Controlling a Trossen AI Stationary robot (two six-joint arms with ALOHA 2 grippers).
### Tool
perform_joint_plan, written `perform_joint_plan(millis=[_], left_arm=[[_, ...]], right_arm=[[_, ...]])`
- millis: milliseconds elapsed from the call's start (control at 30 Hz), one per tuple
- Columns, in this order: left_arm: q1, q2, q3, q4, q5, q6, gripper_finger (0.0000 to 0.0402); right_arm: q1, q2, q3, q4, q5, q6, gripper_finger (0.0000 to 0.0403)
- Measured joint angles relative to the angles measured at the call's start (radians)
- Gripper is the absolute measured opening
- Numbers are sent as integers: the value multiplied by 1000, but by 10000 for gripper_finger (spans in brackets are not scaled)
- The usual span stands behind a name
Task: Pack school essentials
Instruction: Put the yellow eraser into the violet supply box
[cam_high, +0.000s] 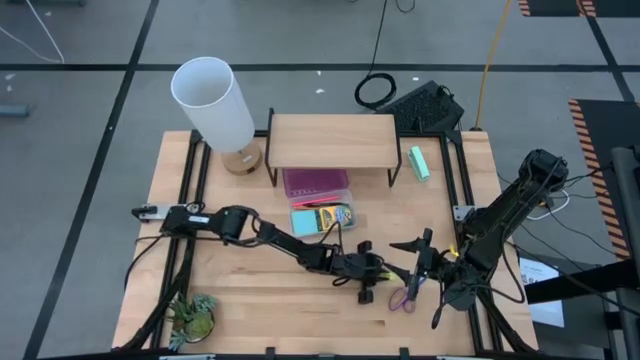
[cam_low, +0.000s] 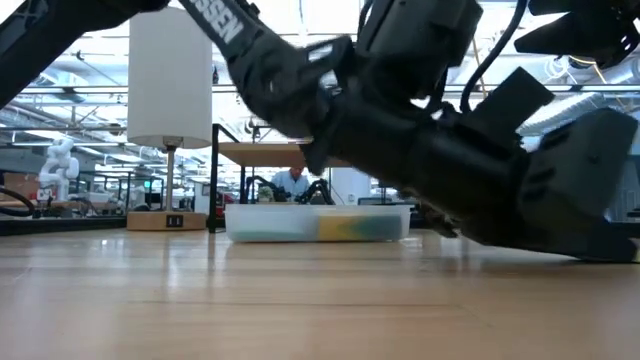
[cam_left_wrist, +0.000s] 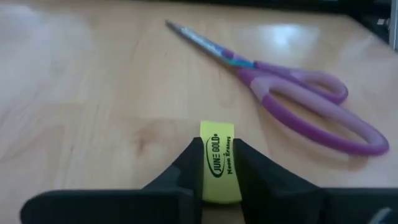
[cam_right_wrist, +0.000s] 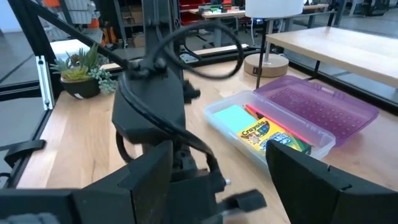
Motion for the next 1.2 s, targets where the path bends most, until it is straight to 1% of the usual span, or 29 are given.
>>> perform_joint_plan(millis=[67,167,400,500,600,700,800,933,967,1033,1133,1200], left_arm=[[0,-40,-3,-81,-9,10,75],[-1,-111,-4,-202,-74,38,79],[5,-270,-2,-416,-211,88,79],[5,-325,-2,-499,-288,110,79],[5,-372,0,-596,-346,92,80],[11,-416,0,-725,-375,60,80],[21,-448,0,-829,-440,28,80],[40,-461,-1,-945,-493,-19,81],[45,-467,-15,-975,-502,-38,81],[55,-480,-58,-974,-519,-68,81],[71,-533,-174,-982,-526,-110,81],[80,-591,-269,-936,-527,-144,81]], right_arm=[[0,0,0,0,0,0,251],[4,0,0,1,1,0,251],[5,0,0,8,3,0,251],[5,0,0,8,3,0,251],[7,0,0,8,3,1,251],[13,0,0,8,3,2,251],[22,0,0,9,3,2,251],[23,0,0,9,3,4,251],[25,0,0,8,3,4,251],[31,4,0,9,3,6,251],[37,9,0,8,3,10,251],[36,16,0,9,3,15,251]])
